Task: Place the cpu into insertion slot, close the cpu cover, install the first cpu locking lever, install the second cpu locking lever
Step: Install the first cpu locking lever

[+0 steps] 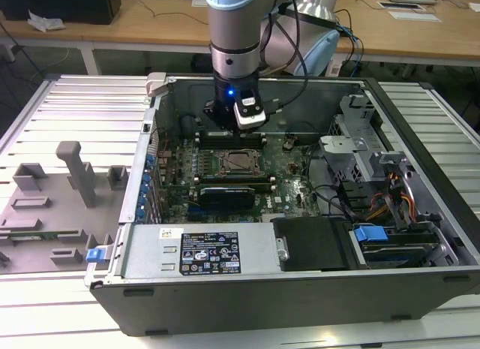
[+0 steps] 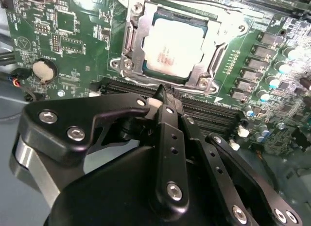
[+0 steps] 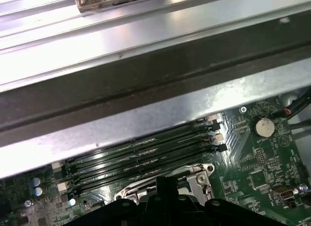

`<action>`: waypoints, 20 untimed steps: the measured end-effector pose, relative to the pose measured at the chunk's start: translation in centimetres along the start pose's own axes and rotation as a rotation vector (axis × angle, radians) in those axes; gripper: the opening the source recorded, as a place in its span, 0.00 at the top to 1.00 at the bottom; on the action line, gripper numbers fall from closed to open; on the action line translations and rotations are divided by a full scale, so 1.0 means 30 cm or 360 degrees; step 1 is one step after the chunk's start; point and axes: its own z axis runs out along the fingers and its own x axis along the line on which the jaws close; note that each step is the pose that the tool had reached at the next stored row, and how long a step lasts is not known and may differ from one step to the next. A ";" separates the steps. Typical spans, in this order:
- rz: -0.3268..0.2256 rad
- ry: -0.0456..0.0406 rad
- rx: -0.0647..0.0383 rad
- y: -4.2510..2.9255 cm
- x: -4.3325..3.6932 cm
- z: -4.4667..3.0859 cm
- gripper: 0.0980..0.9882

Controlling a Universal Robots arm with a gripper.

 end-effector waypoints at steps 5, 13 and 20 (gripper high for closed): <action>-0.0002 -0.0007 0.0031 0.000 0.000 0.000 0.99; -0.0009 -0.0019 0.0106 -0.044 -0.014 -0.003 0.99; -0.0049 -0.0001 0.0126 -0.069 -0.029 -0.002 0.99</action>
